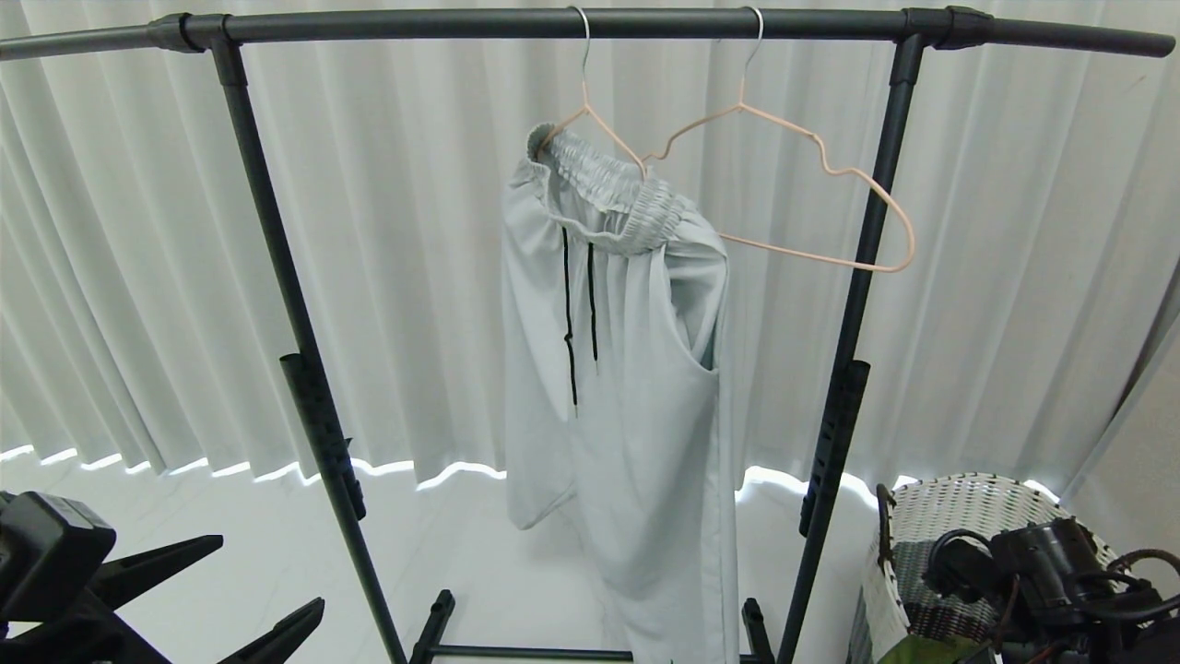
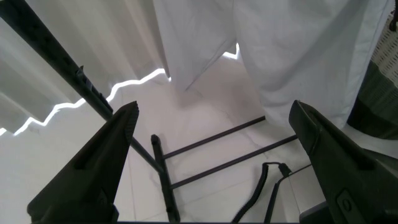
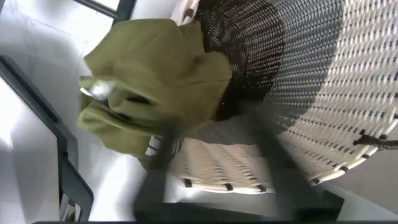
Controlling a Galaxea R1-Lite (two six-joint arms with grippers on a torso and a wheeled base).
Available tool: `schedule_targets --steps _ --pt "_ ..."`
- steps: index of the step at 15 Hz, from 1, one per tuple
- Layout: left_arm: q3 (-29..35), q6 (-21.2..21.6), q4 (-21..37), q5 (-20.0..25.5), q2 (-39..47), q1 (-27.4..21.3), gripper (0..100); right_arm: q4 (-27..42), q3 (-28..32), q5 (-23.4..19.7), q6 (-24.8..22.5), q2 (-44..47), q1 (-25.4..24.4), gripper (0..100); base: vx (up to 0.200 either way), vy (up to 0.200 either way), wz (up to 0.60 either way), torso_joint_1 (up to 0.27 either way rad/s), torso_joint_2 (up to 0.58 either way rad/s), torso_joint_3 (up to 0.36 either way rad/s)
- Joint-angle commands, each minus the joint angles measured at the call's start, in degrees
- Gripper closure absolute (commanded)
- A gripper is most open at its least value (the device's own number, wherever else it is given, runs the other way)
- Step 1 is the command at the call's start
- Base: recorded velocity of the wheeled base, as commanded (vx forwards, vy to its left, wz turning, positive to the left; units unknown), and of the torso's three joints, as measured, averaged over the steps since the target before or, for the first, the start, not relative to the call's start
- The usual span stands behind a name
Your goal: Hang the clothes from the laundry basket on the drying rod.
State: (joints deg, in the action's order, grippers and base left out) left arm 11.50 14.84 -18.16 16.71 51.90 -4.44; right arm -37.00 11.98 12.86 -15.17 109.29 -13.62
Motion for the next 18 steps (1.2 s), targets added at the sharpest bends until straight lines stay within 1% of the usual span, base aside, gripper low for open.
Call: schedule_targets --steps 1,3,5,6,7,10,12,13,18 --pt "0.02 0.02 -0.03 -0.01 0.22 0.04 0 0.08 0.23 0.23 0.05 -2.24 -0.45 100 0.0 0.0 0.0 0.0 0.0 0.0" --pt "0.02 0.19 0.06 -0.01 0.4 -0.05 0 1.58 1.2 0.59 -0.13 -5.49 -1.15 100 0.0 0.0 0.0 0.0 0.0 0.0" --pt "-0.77 0.19 0.06 -0.37 0.49 0.04 0 17.31 10.69 1.38 0.05 -13.58 -2.29 100 0.0 0.0 0.0 0.0 0.0 0.0" --pt "-1.21 0.19 0.06 -0.72 0.22 0.04 0 24.96 16.23 1.29 0.75 -16.48 -2.91 100 0.0 0.0 0.0 0.0 0.0 0.0" --pt "-1.56 0.19 0.06 -1.16 0.05 0.04 0 32.08 21.77 1.29 2.51 -19.11 -4.49 100 0.0 0.0 0.0 0.0 0.0 0.0" --pt "-1.39 0.54 0.06 -4.32 0.14 0.04 0 47.37 33.46 1.55 6.64 -24.03 -9.06 100 0.0 0.0 0.0 0.0 0.0 0.0" --pt "-1.39 0.54 0.06 -5.81 0.05 0.04 0 52.56 37.06 1.55 6.99 -26.32 -11.08 100 -0.2 0.0 0.0 0.01 0.0 0.0" --pt "-1.39 0.54 0.06 -5.81 -0.04 0.04 0 53.79 38.11 1.55 6.99 -27.2 -11.87 100 -0.2 0.0 0.0 0.017 0.01 -0.007" --pt "-1.21 0.63 0.06 -5.81 -0.3 0.04 0 54.75 38.99 1.55 7.08 -28.96 -16.09 100 -0.2 0.0 0.0 0.0 0.0 0.001"
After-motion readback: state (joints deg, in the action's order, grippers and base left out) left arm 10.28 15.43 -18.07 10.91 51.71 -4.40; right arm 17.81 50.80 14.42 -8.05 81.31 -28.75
